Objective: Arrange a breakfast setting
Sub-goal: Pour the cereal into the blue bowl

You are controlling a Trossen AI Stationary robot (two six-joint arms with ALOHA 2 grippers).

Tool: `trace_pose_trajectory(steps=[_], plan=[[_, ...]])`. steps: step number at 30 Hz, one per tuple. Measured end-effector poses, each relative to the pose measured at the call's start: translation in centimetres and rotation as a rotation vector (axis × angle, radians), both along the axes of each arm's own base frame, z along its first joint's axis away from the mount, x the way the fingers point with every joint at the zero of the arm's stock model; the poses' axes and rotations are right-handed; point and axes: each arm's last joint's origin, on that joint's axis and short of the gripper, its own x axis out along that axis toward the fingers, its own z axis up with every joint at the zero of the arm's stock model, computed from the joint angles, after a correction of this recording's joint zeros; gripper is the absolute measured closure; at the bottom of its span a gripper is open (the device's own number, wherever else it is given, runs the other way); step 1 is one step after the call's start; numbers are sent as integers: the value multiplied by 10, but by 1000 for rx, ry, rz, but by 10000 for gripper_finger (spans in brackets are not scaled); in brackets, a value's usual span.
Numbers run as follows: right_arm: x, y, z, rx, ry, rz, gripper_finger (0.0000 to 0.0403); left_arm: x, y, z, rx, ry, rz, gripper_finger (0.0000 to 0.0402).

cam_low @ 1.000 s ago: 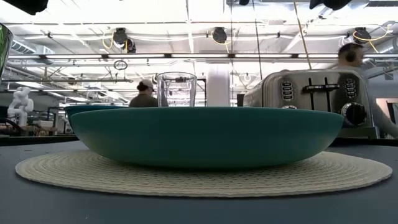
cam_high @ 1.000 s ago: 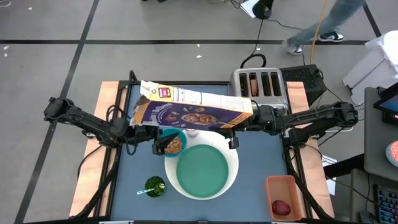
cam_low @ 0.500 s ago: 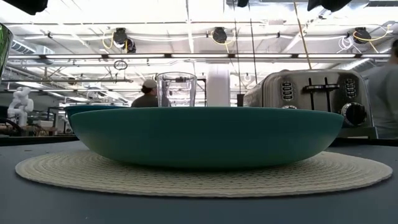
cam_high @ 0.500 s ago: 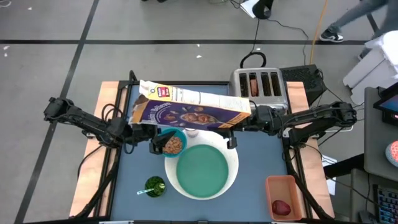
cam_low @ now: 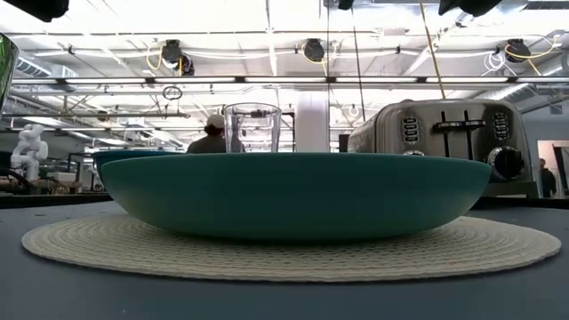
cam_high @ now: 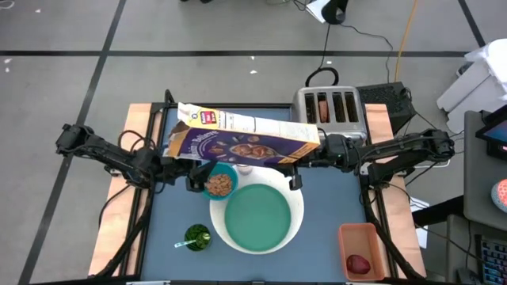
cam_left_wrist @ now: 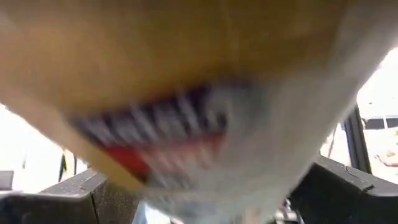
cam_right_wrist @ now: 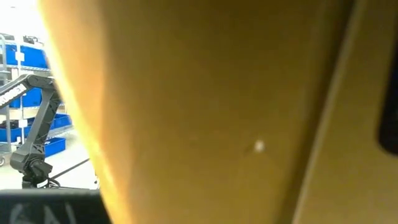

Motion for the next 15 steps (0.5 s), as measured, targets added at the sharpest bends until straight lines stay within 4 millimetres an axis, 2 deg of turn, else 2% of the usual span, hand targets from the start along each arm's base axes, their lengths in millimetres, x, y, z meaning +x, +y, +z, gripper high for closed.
trace_pose_trajectory(steps=[15], plan=[[1,0,-3,25,39,5,241,-1,6,3,30,-42,29,53]])
